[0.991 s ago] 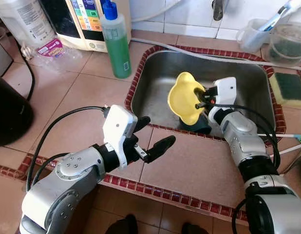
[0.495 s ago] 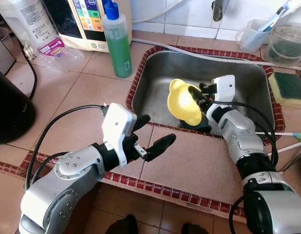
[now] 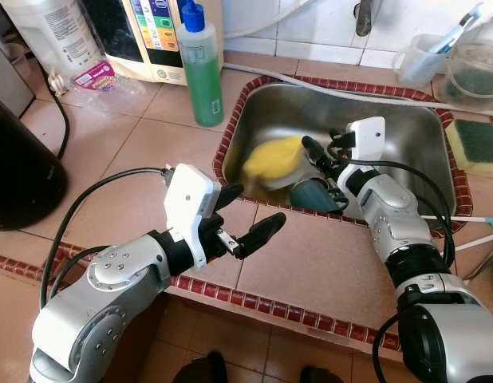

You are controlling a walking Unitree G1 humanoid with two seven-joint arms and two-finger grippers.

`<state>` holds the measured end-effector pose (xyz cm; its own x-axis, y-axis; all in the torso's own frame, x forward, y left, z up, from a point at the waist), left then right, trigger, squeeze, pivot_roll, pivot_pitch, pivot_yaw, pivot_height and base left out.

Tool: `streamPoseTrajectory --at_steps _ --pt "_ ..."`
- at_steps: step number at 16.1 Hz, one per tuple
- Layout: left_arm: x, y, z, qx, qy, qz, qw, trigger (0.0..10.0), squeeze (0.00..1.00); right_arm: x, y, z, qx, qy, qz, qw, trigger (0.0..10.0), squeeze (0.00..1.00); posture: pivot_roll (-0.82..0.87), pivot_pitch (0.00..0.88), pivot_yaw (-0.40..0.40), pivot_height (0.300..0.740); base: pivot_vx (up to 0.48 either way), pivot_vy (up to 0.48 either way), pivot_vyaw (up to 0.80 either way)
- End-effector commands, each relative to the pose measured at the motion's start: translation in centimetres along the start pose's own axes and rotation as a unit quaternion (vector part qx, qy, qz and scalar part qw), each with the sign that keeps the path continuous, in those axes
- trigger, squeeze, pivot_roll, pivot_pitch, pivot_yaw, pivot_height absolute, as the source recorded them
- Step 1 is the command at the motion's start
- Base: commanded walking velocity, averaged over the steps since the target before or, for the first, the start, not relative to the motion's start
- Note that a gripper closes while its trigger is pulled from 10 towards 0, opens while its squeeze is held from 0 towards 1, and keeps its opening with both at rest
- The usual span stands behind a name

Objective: Kitchen organization

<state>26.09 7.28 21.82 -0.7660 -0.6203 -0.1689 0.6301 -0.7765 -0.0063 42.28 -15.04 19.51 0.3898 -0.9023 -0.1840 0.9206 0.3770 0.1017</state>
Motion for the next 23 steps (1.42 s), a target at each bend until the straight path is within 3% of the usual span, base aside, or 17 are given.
streamPoseTrajectory --at_steps 1,6,14,18,20,21,23 --pt "-0.4 0.0 0.4 0.006 0.008 0.008 1.0 10.0 0.0 -0.4 0.4 0.7 0.012 -0.001 0.009 1.0 10.0 1.0 -0.01 0.214 0.052 0.74 0.0 0.0 0.0" --pt "-1.0 0.3 0.5 0.013 0.019 0.023 0.999 10.0 0.0 -0.8 0.5 1.7 0.035 -0.012 0.015 0.999 10.0 1.0 -0.01 0.177 0.039 0.74 0.0 0.0 0.0" --pt "-5.2 1.4 0.5 0.039 0.061 0.112 0.991 10.0 0.0 -2.2 -0.6 2.4 0.098 -0.008 0.03 0.995 10.0 1.0 -0.06 0.035 0.009 0.74 0.0 0.0 0.0" --pt "-6.9 1.8 -0.6 0.024 0.075 0.155 0.985 10.0 0.0 -2.0 -1.6 2.1 0.113 -0.004 0.007 0.994 10.0 1.0 -0.08 0.013 0.018 0.74 0.0 0.0 0.0" --pt "-7.7 1.9 -1.1 0.02 0.082 0.177 0.981 10.0 0.0 -1.9 -2.3 2.0 0.13 -0.025 -0.014 0.991 10.0 1.0 -0.09 0.011 0.021 0.74 0.0 0.0 0.0" --pt "-8.1 1.8 -1.4 0.019 0.093 0.195 0.976 10.0 0.0 -1.5 -3.1 1.7 0.141 -0.031 -0.039 0.989 10.0 0.0 -0.09 0.01 0.028 0.74 0.0 0.0 0.0" --pt "-8.1 1.7 -1.7 0.024 0.092 0.204 0.974 10.0 0.0 -1.2 -3.8 1.2 0.146 -0.022 -0.063 0.987 10.0 0.0 -0.1 0.008 0.029 0.74 0.0 0.0 0.0"
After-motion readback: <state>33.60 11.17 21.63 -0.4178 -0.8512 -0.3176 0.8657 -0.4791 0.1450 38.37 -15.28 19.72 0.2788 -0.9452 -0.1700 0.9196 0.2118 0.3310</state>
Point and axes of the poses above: a point about 5 cm out from each wrist's last joint towards the gripper, its own y axis pointing out of the wrist towards the gripper, its own z axis along the axis of the wrist's last joint, x = y × z, the point moved 3 cm from there along y, pointing out of the wrist towards the gripper, and after that the axes turned 13 degrees about y, right-handed, at the moved point
